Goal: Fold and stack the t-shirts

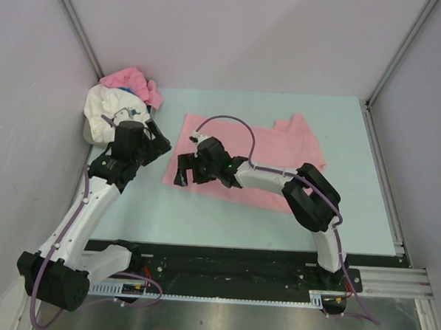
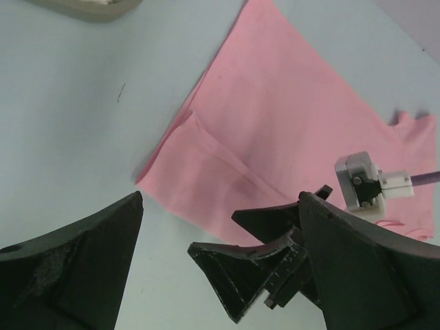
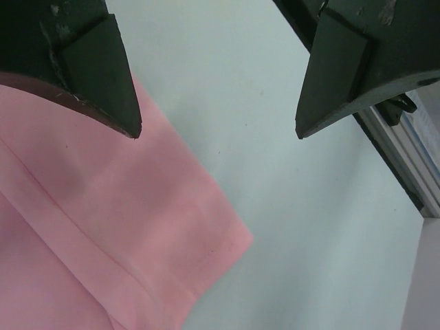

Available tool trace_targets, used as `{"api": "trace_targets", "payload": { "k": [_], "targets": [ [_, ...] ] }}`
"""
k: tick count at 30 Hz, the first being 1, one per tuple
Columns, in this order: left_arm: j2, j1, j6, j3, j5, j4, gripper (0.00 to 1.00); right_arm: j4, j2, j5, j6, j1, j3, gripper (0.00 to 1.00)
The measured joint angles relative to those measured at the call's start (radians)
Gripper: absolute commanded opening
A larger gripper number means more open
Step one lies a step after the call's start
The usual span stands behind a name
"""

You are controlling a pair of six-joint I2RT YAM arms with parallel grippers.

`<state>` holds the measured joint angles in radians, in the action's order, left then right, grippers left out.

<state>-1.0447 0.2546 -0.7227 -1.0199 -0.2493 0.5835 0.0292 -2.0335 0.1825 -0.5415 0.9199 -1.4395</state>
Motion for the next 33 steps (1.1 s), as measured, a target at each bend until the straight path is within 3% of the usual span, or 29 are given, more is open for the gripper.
{"api": "trace_targets", "payload": {
  "k": [7, 15, 25, 33],
  "targets": [
    [0.009, -0.004, 0.000, 0.051, 0.014, 0.003, 1.00, -0.017, -0.097, 0.010, 0.005, 0.037, -0.014, 1.00],
    [0.034, -0.007, 0.000, 0.071, 0.018, 0.000, 1.00, -0.010, -0.089, -0.050, 0.072, 0.121, 0.000, 1.00],
    [0.076, -0.009, 0.000, 0.095, 0.020, 0.002, 1.00, 0.047, 0.001, -0.131, 0.113, 0.333, 0.104, 1.00],
    [0.082, -0.009, 0.005, 0.139, 0.070, -0.051, 1.00, 0.152, 0.168, -0.297, 0.109, 0.357, 0.237, 1.00]
  ]
}}
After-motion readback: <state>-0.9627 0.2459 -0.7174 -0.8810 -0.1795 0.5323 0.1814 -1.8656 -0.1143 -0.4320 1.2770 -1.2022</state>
